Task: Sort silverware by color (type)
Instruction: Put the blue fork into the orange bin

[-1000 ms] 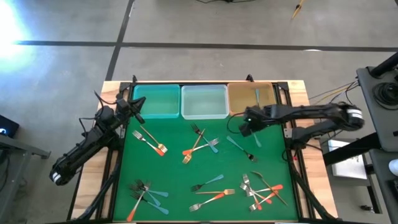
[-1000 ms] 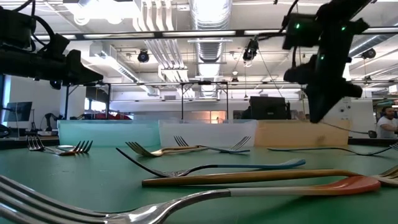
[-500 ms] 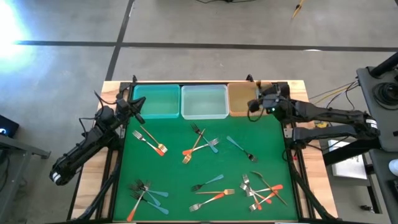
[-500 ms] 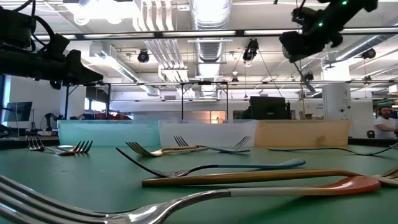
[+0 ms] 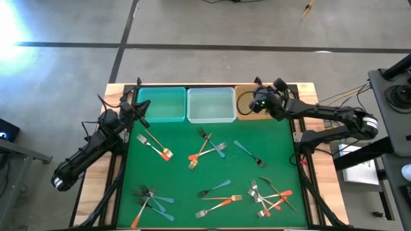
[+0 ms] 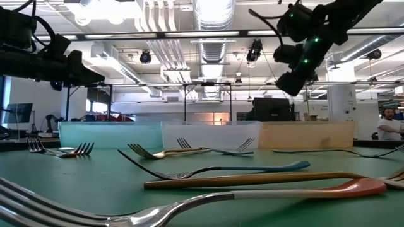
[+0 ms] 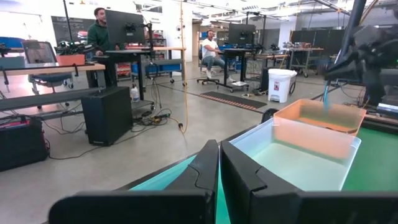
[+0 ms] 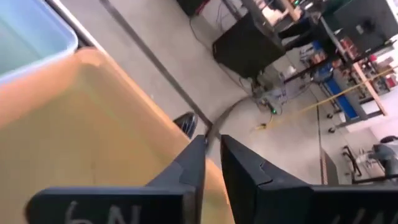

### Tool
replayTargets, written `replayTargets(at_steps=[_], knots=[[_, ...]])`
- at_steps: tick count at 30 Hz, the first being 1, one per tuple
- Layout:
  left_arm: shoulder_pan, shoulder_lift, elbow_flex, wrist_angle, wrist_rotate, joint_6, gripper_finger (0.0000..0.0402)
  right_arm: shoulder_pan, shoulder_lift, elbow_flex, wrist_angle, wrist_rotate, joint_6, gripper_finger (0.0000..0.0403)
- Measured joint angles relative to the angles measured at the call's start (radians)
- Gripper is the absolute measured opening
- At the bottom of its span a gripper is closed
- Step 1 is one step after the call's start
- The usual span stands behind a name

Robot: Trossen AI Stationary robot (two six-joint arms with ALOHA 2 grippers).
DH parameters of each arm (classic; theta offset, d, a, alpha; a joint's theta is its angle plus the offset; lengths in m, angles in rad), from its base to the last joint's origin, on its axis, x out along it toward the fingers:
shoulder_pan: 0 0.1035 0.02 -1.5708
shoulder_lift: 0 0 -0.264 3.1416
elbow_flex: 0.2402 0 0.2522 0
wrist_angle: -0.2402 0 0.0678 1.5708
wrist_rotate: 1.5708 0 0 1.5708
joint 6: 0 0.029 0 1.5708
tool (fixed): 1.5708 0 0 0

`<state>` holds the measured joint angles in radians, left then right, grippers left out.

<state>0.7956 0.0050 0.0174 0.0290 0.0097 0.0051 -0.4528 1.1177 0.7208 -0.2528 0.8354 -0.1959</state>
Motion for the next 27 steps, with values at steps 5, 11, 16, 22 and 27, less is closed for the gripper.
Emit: replayTargets(at_steps=[5,11,16,22,27], knots=[[0.000,0.000,0.000,0.000,0.000,0.000,0.0000,0.001,0.019,0.000,-0.007,-0.027,0.003,0.0077],[0.000,0.000,0.000,0.000,0.000,0.000,0.0000,0.020,-0.018,0.005,-0.035,-0.219,0.184,0.0110],[0.000,0.000,0.000,0.000,0.000,0.000,0.0000,0.057,-0.029,0.034,-0.066,-0.457,0.511,0.0122],[0.000,0.000,0.000,0.000,0.000,0.000,0.0000,0.174,0.072,0.048,-0.054,-0.573,0.673,0.0116],[0.000,0.000,0.000,0.000,0.000,0.000,0.0000,0.277,0.232,0.159,-0.068,-0.573,0.704,0.0114]])
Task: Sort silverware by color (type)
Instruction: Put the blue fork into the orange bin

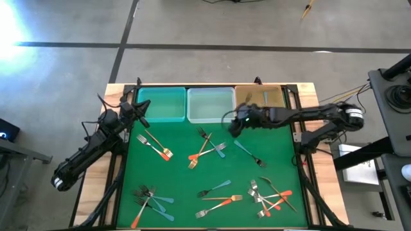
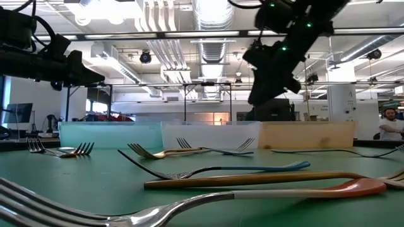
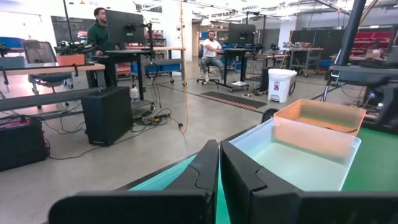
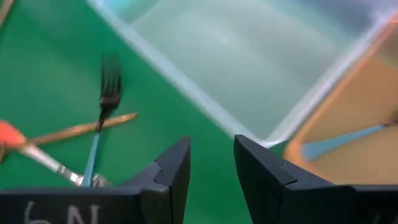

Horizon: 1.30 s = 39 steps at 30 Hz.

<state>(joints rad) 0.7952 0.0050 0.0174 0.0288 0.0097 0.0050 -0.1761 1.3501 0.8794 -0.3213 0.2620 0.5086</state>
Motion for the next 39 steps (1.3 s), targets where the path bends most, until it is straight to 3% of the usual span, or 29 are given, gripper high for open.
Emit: replayTargets(at_steps=[11,17,30,39], knots=[[0.000,0.000,0.000,0.000,0.000,0.000,0.0000,0.101,0.381,0.481,-0.458,-0.001,0.173,0.0113],[0.000,0.000,0.000,0.000,0.000,0.000,0.0000,0.148,0.559,0.653,-0.568,-0.059,0.206,0.0109],[0.000,0.000,0.000,0.000,0.000,0.000,0.0000,0.192,0.699,0.752,-0.558,-0.097,0.362,0.0111],[0.000,0.000,0.000,0.000,0.000,0.000,0.0000,0.191,0.754,0.753,-0.510,-0.103,0.335,0.0111]])
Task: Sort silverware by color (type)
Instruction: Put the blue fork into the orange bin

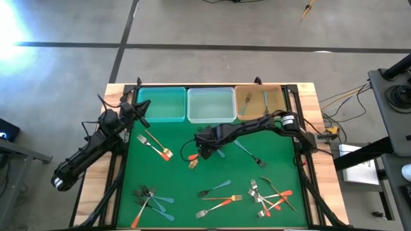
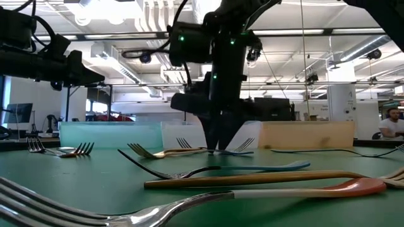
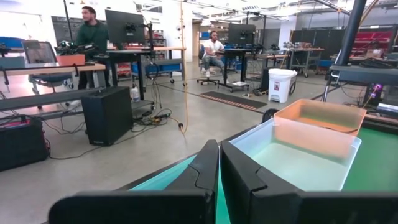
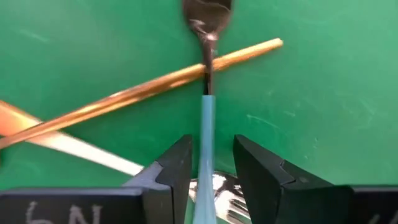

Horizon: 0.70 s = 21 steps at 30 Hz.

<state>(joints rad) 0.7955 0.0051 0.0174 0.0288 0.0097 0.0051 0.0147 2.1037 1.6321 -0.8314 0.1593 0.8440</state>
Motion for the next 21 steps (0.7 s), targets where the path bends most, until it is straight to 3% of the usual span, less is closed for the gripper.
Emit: replayTargets(at_steps=[7,14,21], knots=[[0.000,0.000,0.000,0.000,0.000,0.000,0.0000,-0.003,0.028,0.002,0.012,0.026,-0.044,0.0093],[0.000,0.000,0.000,0.000,0.000,0.000,0.0000,-0.002,0.022,-0.001,0.041,0.122,0.011,0.0018],[0.000,0.000,0.000,0.000,0.000,0.000,0.0000,-0.004,0.002,-0.004,0.027,0.139,0.000,0.0014]])
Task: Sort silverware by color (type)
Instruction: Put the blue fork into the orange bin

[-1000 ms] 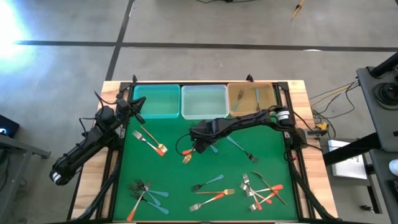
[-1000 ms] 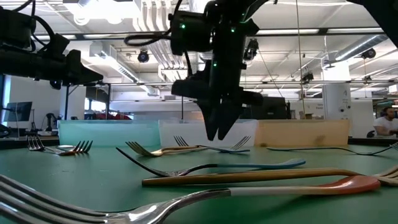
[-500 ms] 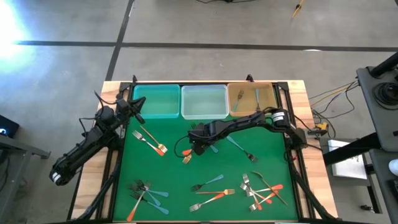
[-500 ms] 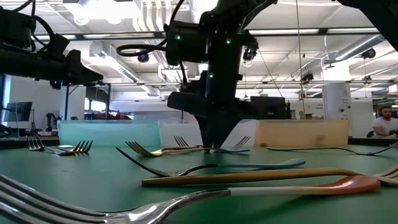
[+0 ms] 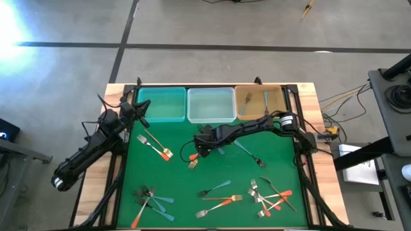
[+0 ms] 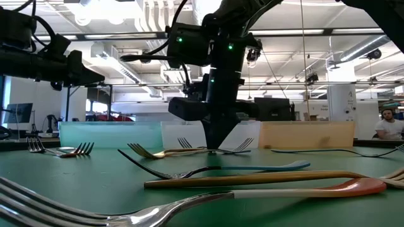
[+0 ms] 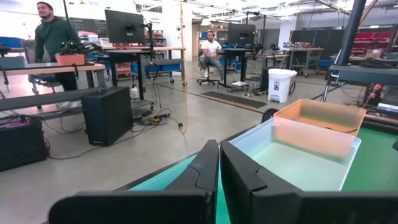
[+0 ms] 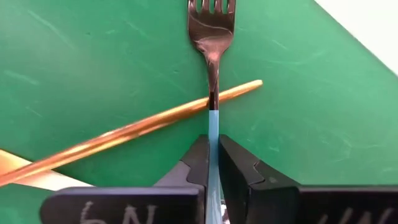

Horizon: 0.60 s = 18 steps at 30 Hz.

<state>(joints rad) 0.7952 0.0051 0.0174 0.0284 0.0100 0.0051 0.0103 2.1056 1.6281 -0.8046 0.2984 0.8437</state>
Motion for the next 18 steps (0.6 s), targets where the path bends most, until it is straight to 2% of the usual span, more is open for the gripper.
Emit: replayTargets(at_steps=[7,9,13,18], knots=[[0.000,0.000,0.000,0.000,0.000,0.000,0.0000,0.001,-0.089,-0.001,-0.007,0.010,-0.045,0.0013],[0.000,0.000,0.000,0.000,0.000,0.000,0.0000,0.004,-0.114,-0.001,-0.041,0.046,-0.073,0.0013],[0.000,0.000,0.000,0.001,0.000,0.000,0.0000,0.005,-0.191,-0.001,-0.203,0.212,-0.088,0.0013],[0.000,0.000,0.000,0.001,0.000,0.000,0.0000,-0.020,-0.273,-0.006,-0.520,0.482,0.054,0.0013]])
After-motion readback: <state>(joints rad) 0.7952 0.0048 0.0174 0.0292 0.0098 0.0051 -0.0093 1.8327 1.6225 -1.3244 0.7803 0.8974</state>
